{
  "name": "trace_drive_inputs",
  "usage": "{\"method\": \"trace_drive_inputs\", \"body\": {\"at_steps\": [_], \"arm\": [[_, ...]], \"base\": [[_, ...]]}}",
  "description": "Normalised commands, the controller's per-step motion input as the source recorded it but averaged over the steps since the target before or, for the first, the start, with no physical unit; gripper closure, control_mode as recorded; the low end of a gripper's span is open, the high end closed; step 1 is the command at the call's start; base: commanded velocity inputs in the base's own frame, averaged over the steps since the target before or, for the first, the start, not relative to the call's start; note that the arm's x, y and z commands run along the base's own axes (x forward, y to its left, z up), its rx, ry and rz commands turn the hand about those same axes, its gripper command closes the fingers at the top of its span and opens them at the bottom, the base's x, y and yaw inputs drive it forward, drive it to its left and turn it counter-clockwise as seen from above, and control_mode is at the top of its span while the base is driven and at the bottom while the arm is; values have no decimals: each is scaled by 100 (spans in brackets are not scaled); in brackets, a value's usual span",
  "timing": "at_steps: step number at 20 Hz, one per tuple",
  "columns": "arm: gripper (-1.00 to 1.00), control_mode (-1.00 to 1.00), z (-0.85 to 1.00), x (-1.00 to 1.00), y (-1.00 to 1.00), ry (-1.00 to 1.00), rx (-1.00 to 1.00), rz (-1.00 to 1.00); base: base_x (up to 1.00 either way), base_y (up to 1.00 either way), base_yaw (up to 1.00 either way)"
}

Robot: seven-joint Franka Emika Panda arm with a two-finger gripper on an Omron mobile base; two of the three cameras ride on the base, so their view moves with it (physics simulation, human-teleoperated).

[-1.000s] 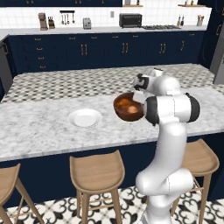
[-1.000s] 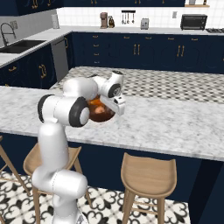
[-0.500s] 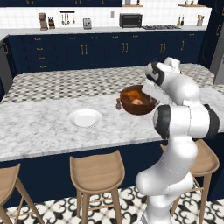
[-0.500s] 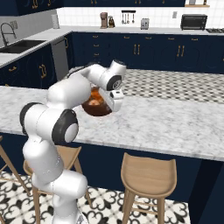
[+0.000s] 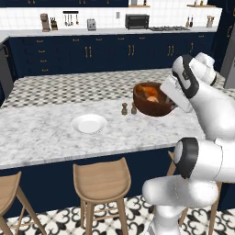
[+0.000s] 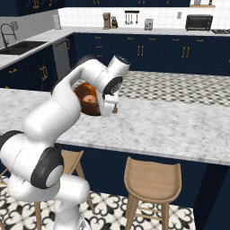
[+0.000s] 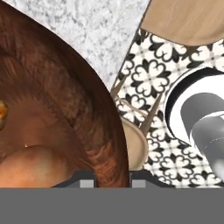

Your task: Pick the chicken drumstick and onion from their plates and place them in the bowl. Then put the bowl in the fridge.

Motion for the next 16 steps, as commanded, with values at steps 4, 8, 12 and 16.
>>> {"method": "trace_drive_inputs", "body": {"at_steps": [4,8,12,16], "arm": [[100,-100,16,-100,57,-3,-1,0],[100,-100,-6,-100,38,-3,-5,0],[100,-100,-31,-100,-11,-16,0,0],[100,-100,-5,-51,-12,-4,-1,0]], "base": [[0,0,0],[0,0,0],[0,0,0],[0,0,0]]}}
